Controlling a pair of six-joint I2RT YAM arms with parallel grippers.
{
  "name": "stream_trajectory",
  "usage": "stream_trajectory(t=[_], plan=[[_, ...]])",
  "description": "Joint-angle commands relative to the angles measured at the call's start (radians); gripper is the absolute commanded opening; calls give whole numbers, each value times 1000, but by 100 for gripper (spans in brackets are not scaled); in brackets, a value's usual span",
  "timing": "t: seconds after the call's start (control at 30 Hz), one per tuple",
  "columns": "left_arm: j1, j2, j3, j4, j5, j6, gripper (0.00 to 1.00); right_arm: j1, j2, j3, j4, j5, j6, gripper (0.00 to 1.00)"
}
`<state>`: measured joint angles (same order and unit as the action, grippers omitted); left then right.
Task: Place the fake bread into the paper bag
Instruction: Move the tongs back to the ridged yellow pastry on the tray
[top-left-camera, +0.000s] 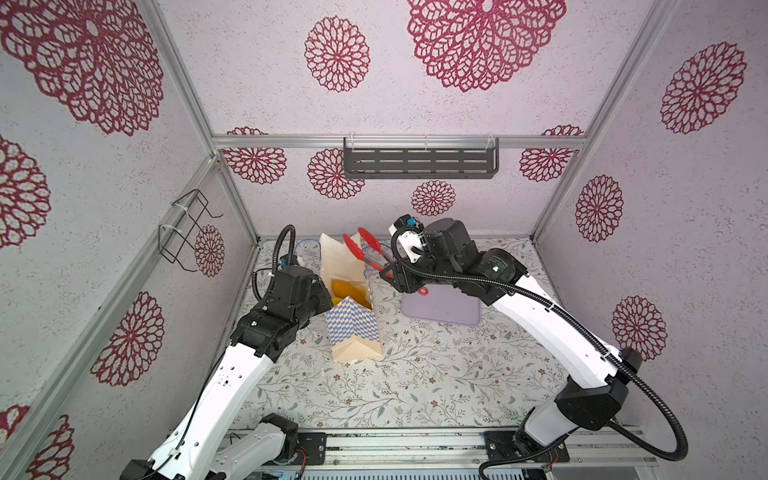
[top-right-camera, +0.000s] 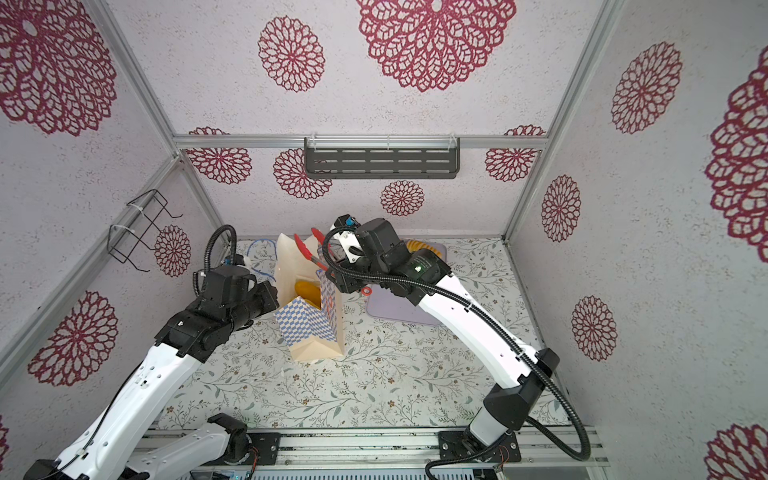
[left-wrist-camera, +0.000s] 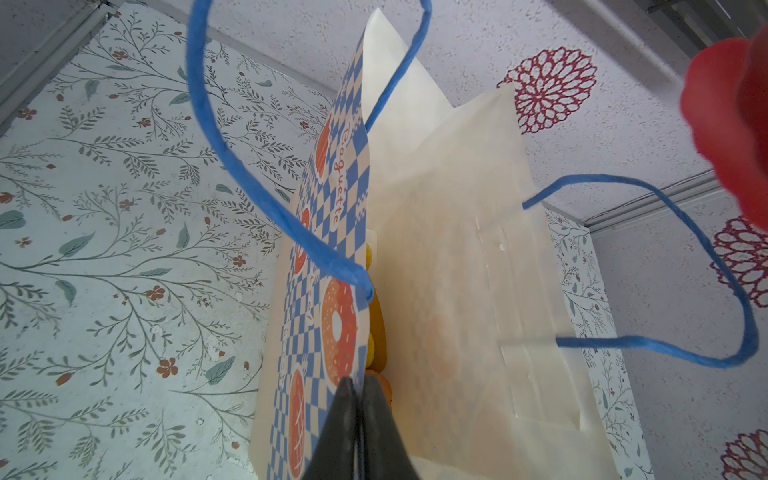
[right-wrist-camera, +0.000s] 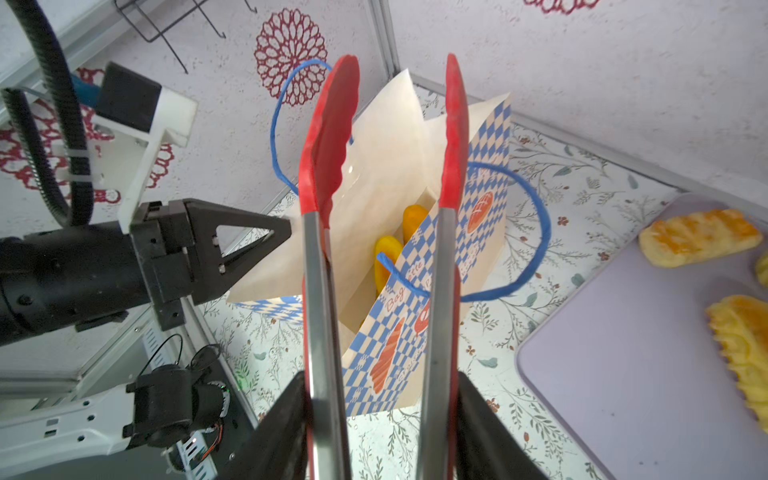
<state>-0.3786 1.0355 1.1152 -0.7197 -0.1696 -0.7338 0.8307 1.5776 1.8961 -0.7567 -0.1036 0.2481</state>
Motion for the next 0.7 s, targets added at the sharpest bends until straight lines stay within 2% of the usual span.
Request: stream_trajectory(t=[0.0, 0.23, 0.43, 0.67], plan=[[6, 0, 18, 8, -7, -4, 9, -47, -107, 21, 90, 106, -35, 53], [7, -2, 21, 9, -4, -1, 10, -282, -218, -137, 115, 92, 9, 53], [6, 3, 28, 8, 2, 4, 10, -482, -251, -313, 103, 58, 22, 52], [6, 9, 25, 15, 13, 7, 10, -689, -211, -541, 215, -93, 74, 50]])
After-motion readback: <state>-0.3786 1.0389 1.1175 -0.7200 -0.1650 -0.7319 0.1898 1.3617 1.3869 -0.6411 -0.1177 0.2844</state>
